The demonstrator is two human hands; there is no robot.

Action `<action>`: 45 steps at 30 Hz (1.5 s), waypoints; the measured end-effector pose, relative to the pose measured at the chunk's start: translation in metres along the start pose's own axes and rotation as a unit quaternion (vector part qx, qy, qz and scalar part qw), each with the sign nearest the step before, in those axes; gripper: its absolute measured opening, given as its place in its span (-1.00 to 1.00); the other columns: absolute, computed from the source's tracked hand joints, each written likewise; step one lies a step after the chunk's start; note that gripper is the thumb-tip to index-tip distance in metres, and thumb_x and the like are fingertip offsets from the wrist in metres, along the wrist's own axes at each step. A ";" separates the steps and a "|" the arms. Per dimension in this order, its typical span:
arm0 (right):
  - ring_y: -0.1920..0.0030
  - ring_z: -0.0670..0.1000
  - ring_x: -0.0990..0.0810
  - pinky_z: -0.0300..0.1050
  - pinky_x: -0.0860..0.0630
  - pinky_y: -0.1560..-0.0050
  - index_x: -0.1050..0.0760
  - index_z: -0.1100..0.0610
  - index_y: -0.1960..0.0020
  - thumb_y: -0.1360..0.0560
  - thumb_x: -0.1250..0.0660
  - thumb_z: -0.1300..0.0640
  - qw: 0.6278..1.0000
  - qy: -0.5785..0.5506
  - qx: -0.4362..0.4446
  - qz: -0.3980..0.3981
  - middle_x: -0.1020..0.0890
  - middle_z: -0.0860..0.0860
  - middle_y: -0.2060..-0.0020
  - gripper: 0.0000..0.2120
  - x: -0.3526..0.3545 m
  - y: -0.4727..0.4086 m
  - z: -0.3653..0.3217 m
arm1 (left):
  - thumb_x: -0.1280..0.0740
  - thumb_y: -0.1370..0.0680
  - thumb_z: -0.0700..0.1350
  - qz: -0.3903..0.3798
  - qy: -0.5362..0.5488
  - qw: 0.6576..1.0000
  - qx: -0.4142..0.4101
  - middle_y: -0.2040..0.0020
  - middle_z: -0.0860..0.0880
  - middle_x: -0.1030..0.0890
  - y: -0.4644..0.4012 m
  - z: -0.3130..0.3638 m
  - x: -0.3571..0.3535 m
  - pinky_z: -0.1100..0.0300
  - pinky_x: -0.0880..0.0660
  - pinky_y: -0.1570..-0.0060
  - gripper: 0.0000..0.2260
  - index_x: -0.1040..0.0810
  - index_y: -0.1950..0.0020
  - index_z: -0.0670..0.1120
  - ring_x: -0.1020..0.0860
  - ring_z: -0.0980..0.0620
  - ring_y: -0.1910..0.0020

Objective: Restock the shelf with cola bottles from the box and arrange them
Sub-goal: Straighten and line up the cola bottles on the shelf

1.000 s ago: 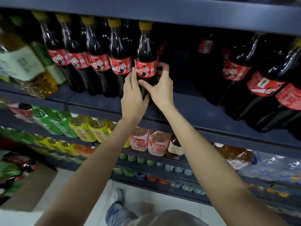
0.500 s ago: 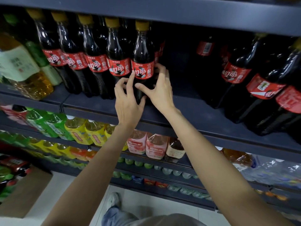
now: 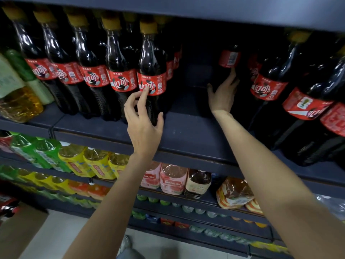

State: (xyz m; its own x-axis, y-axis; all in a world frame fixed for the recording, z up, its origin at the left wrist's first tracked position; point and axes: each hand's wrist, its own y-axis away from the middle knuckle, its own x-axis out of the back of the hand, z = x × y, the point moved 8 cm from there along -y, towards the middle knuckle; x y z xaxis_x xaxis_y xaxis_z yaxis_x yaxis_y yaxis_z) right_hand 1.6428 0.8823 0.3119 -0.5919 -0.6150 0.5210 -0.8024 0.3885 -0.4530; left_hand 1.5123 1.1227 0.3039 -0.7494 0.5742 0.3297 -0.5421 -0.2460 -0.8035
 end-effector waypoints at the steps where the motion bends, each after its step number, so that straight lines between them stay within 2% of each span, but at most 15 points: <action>1: -0.40 0.20 -0.30 0.01 -0.33 -0.32 0.04 0.18 -0.53 -0.50 -0.36 0.15 1.000 -0.022 -0.003 0.007 -0.20 0.25 -0.44 -0.23 -0.003 -0.004 0.001 | -0.43 -0.46 -0.19 0.000 -0.001 1.000 0.001 -0.27 -0.17 -0.38 0.000 0.000 0.000 0.42 -0.37 0.07 -0.41 -0.26 -0.42 -0.05 -0.44 -0.08 -0.22; 7: -0.39 0.17 -0.35 0.03 -0.36 -0.33 0.06 0.18 -0.53 -0.48 -0.37 0.18 0.994 -0.052 -0.059 0.081 -0.24 0.20 -0.45 -0.21 -0.009 -0.030 0.012 | -0.43 -0.44 -0.19 -0.007 -0.004 1.000 -0.002 -0.27 -0.17 -0.38 -0.001 -0.003 0.001 0.30 -0.45 0.12 -0.39 -0.24 -0.41 0.00 -0.46 -0.10 -0.19; 9: -0.40 0.12 -0.33 -0.05 -0.30 -0.37 0.04 0.18 -0.52 -0.47 -0.35 0.25 0.992 -0.092 -0.051 0.064 -0.25 0.17 -0.45 -0.22 -0.013 -0.034 0.012 | -0.43 -0.44 -0.19 -0.007 -0.002 1.000 0.000 -0.27 -0.17 -0.38 -0.002 -0.004 0.002 0.29 -0.46 0.13 -0.39 -0.24 -0.41 0.00 -0.46 -0.10 -0.19; 12: -0.42 0.04 -0.28 -0.16 -0.20 -0.39 0.07 0.17 -0.51 -0.44 -0.37 0.33 0.980 -0.198 -0.006 -0.022 -0.27 0.13 -0.44 -0.18 -0.026 -0.030 0.004 | -0.42 -0.44 -0.20 -0.002 0.000 1.000 0.002 -0.27 -0.17 -0.38 -0.001 -0.001 0.001 0.35 -0.42 0.12 -0.38 -0.23 -0.41 0.00 -0.45 -0.10 -0.19; 16: -0.41 0.00 -0.32 0.00 -0.28 -0.43 0.12 0.11 -0.52 -0.45 -0.37 0.31 0.945 -0.270 0.030 -0.183 -0.33 0.10 -0.41 -0.15 -0.057 -0.022 -0.012 | -0.40 -0.45 -0.23 0.011 0.003 1.000 -0.001 -0.27 -0.19 -0.37 0.000 0.001 0.000 0.39 -0.41 0.10 -0.39 -0.22 -0.42 -0.01 -0.43 -0.10 -0.21; 20: -0.38 0.00 -0.36 -0.13 -0.39 -0.32 0.09 0.09 -0.54 -0.45 -0.36 0.37 0.927 -0.289 0.021 -0.240 -0.36 0.10 -0.40 -0.14 -0.070 -0.024 -0.028 | -0.40 -0.47 -0.23 0.012 0.003 1.000 -0.011 -0.28 -0.19 -0.37 0.001 0.000 -0.001 0.34 -0.45 0.10 -0.41 -0.22 -0.43 -0.03 -0.43 -0.10 -0.23; 22: -0.34 -0.03 -0.38 -0.19 -0.42 -0.26 0.07 0.08 -0.54 -0.44 -0.36 0.36 0.930 -0.274 0.019 -0.243 -0.37 0.08 -0.38 -0.15 -0.074 -0.025 -0.033 | -0.40 -0.47 -0.22 0.009 0.001 1.000 -0.013 -0.28 -0.19 -0.37 0.000 -0.001 -0.001 0.34 -0.46 0.10 -0.41 -0.23 -0.42 -0.03 -0.42 -0.09 -0.24; 24: -0.35 0.01 -0.36 -0.02 -0.40 -0.34 0.03 0.09 -0.53 -0.40 -0.39 0.26 0.940 -0.257 0.021 -0.222 -0.35 0.10 -0.36 -0.14 -0.074 -0.026 -0.036 | -0.41 -0.47 -0.22 0.005 -0.003 1.000 -0.016 -0.28 -0.19 -0.37 0.000 -0.001 -0.001 0.32 -0.47 0.11 -0.41 -0.23 -0.42 -0.03 -0.42 -0.09 -0.24; 26: -0.42 0.11 -0.23 0.12 -0.24 -0.44 0.00 0.07 -0.52 -0.36 -0.44 0.16 0.959 -0.210 0.031 -0.189 -0.25 0.14 -0.39 -0.11 -0.074 -0.026 -0.038 | -0.41 -0.46 -0.21 0.004 -0.013 1.000 -0.013 -0.29 -0.19 -0.37 0.001 -0.002 0.000 0.31 -0.47 0.09 -0.41 -0.24 -0.42 -0.04 -0.41 -0.08 -0.24; 28: -0.47 0.16 -0.09 0.09 -0.11 -0.44 0.01 0.07 -0.52 -0.34 -0.51 0.05 0.975 -0.146 0.025 -0.164 -0.15 0.17 -0.45 -0.06 -0.074 -0.026 -0.038 | -0.41 -0.46 -0.23 0.020 -0.021 0.999 -0.020 -0.28 -0.21 -0.36 0.001 0.002 0.004 0.39 -0.40 -0.04 -0.44 -0.28 -0.41 -0.09 -0.39 -0.05 -0.23; 31: -0.41 0.12 -0.30 -0.09 -0.28 -0.31 -0.04 0.12 -0.49 -0.30 -0.56 0.04 0.976 -0.160 0.018 -0.144 -0.31 0.15 -0.41 -0.04 -0.070 -0.026 -0.039 | -0.37 -0.49 -0.28 0.052 0.013 0.995 -0.079 -0.25 -0.19 -0.35 0.006 0.028 0.010 0.40 -0.30 -0.20 -0.58 -0.40 -0.33 -0.19 -0.40 -0.07 -0.18; 34: -0.31 0.06 -0.45 -0.12 -0.38 -0.30 -0.04 0.09 -0.48 -0.28 -0.54 0.10 0.974 -0.175 0.049 -0.138 -0.44 0.11 -0.33 -0.05 -0.058 -0.022 -0.035 | -0.31 -0.47 -0.33 -0.008 0.105 0.989 -0.107 -0.16 -0.13 -0.48 0.006 0.060 -0.007 0.26 -0.38 -0.21 -0.69 -0.51 -0.21 -0.21 -0.46 -0.06 -0.15; 37: -0.29 0.00 -0.46 -0.08 -0.43 -0.27 0.01 0.02 -0.48 -0.31 -0.51 0.14 0.961 -0.199 0.096 -0.166 -0.45 0.06 -0.31 -0.07 -0.041 -0.010 -0.028 | -0.30 -0.48 -0.27 -0.106 0.199 0.974 -0.008 -0.21 -0.09 -0.46 -0.008 0.075 -0.049 0.06 -0.44 -0.21 -0.64 -0.44 -0.29 -0.17 -0.46 -0.03 -0.20; 41: -0.37 -0.01 -0.37 -0.27 -0.40 -0.28 0.07 0.10 -0.51 -0.38 -0.43 0.30 0.934 -0.258 0.114 -0.219 -0.34 0.07 -0.39 -0.10 -0.022 0.001 -0.018 | -0.35 -0.48 -0.12 -0.147 0.299 0.920 0.207 -0.44 -0.16 -0.28 -0.036 0.059 -0.109 0.11 -0.25 -0.40 -0.37 -0.18 -0.49 -0.14 -0.29 -0.07 -0.42; 45: -0.40 0.06 -0.36 -0.09 -0.38 -0.36 0.07 0.06 -0.53 -0.37 -0.43 0.38 0.914 -0.287 0.061 -0.280 -0.34 0.13 -0.42 -0.06 -0.020 0.004 -0.010 | -0.34 -0.51 -0.22 -0.179 0.364 0.879 0.252 -0.46 -0.19 -0.30 -0.065 0.056 -0.145 0.16 -0.23 -0.39 -0.34 -0.09 -0.52 -0.18 -0.31 -0.08 -0.43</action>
State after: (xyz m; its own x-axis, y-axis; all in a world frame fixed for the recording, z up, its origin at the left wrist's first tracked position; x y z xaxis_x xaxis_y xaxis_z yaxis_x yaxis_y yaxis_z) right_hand 1.6505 0.9027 0.3067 0.0736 -0.9663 0.2468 -0.9320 -0.1547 -0.3279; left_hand 1.6349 1.0123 0.3361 -0.1547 0.9874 -0.0341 -0.9303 -0.1572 -0.3315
